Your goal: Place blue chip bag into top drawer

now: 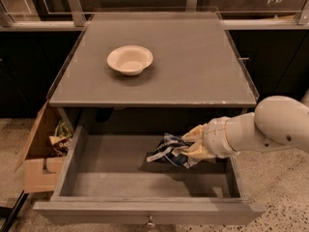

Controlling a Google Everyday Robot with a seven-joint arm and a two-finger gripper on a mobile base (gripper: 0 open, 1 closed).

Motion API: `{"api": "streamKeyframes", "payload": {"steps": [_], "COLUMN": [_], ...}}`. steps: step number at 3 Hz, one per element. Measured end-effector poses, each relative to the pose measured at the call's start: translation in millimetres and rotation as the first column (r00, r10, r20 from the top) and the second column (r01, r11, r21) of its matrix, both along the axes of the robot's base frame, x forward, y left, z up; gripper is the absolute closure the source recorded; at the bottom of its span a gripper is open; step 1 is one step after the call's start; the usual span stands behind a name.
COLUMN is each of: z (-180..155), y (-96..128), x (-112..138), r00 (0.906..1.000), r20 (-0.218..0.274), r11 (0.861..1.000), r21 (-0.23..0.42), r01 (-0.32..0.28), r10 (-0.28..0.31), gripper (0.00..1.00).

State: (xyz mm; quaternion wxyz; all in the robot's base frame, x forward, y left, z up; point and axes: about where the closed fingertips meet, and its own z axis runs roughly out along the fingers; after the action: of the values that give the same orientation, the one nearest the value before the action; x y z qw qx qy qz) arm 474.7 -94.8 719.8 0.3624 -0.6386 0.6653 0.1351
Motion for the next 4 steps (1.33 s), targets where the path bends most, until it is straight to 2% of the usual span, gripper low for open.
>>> {"api": "streamKeyframes", "payload": {"steps": [1,2,4], "z": [-23.0,-26.9,-26.9], "y": [19.5,23.4,23.4], "x": [6.9,7.7,7.7], "r00": [0.9974,0.9964,0.9964], "r20": [-0.034,-0.040,-0.040], "r11": [0.998,0.997,0.997], "r21": [0.005,0.007,0.007], "r01": [-0.063,-0.074,-0.074], "r10": [0.063,0.074,0.075], "gripper": [1.00,0.85,0.39]}}
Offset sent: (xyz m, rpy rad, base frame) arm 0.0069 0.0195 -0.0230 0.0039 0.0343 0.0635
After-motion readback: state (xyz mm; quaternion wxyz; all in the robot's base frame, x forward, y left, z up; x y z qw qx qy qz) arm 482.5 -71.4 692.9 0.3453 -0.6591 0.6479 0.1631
